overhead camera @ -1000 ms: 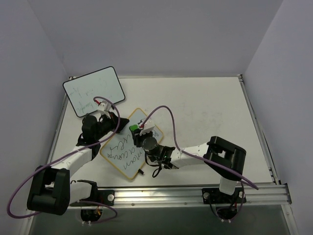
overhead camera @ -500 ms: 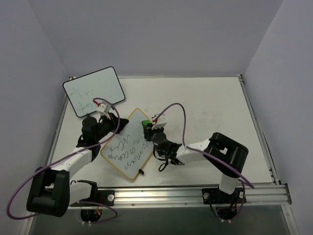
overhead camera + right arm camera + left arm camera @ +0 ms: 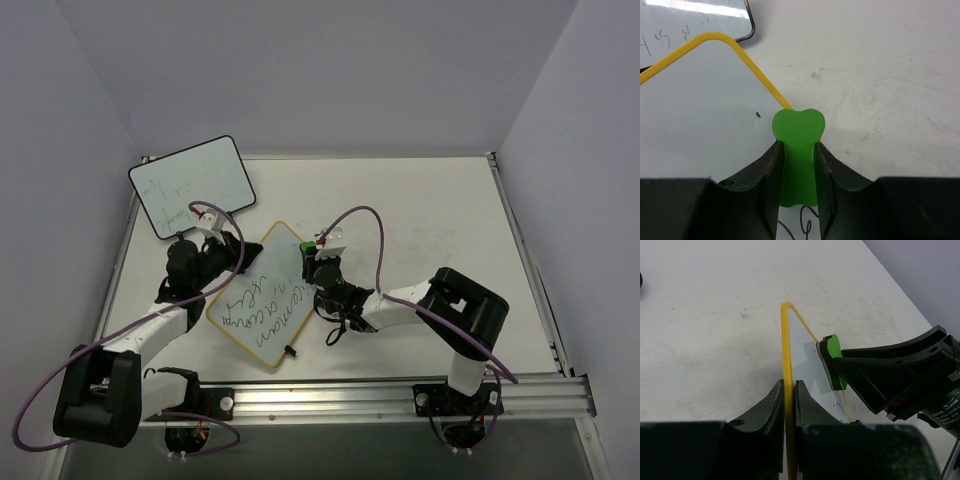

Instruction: Erase the whiteboard

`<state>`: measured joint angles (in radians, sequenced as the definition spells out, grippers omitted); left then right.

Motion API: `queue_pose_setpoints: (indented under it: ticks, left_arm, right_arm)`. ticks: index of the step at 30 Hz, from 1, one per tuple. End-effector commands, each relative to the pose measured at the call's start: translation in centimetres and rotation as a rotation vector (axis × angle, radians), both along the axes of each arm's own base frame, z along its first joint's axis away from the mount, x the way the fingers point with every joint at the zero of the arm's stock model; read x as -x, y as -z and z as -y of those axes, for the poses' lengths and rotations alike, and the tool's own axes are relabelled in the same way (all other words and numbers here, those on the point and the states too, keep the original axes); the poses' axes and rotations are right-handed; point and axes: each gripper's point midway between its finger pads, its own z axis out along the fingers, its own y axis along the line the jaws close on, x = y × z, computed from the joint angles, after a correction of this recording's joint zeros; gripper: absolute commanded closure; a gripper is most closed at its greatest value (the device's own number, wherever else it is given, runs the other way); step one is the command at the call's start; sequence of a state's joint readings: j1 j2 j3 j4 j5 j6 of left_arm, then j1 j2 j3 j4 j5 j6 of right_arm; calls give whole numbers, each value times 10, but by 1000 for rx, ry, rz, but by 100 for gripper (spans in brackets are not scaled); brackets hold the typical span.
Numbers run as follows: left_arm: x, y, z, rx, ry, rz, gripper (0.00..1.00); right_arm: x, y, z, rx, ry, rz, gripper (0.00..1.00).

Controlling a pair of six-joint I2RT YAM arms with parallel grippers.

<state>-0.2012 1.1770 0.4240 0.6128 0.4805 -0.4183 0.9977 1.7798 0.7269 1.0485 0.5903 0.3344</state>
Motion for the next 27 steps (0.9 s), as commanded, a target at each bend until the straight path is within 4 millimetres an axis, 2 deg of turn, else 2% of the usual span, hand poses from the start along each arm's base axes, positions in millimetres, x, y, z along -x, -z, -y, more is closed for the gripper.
queue_pose_setpoints:
  ticks: [1, 3, 7, 12, 18, 19, 20, 25, 26, 27]
  left_arm:
    - [2, -34, 8, 7, 46, 149, 98]
    - [2, -35, 7, 6, 44, 153, 98]
    - [3, -35, 7, 6, 44, 153, 98]
    - [3, -36, 7, 6, 44, 154, 98]
    - [4, -36, 6, 5, 40, 155, 98]
    - [3, -36, 6, 5, 38, 155, 98]
    - [3, -37, 6, 5, 37, 157, 98]
    - [3, -37, 5, 5, 34, 160, 98]
    - [4, -37, 5, 6, 32, 160, 98]
    - [4, -36, 5, 5, 31, 158, 98]
  right_arm:
    - [10, 9, -24, 56, -75, -23, 100]
    - [14, 2, -40, 43, -117, -19, 100]
    - [13, -8, -54, 28, -150, -21, 100]
    - [7, -7, -57, 39, -151, -41, 100]
    - [6, 9, -35, 41, -91, -83, 100]
    - [7, 7, -31, 29, -82, -81, 100]
    - [8, 15, -22, 40, -69, -94, 100]
    - [20, 21, 0, 6, -37, -109, 100]
    - [25, 30, 9, 20, -30, -124, 100]
    - [26, 30, 13, 13, -17, -124, 100]
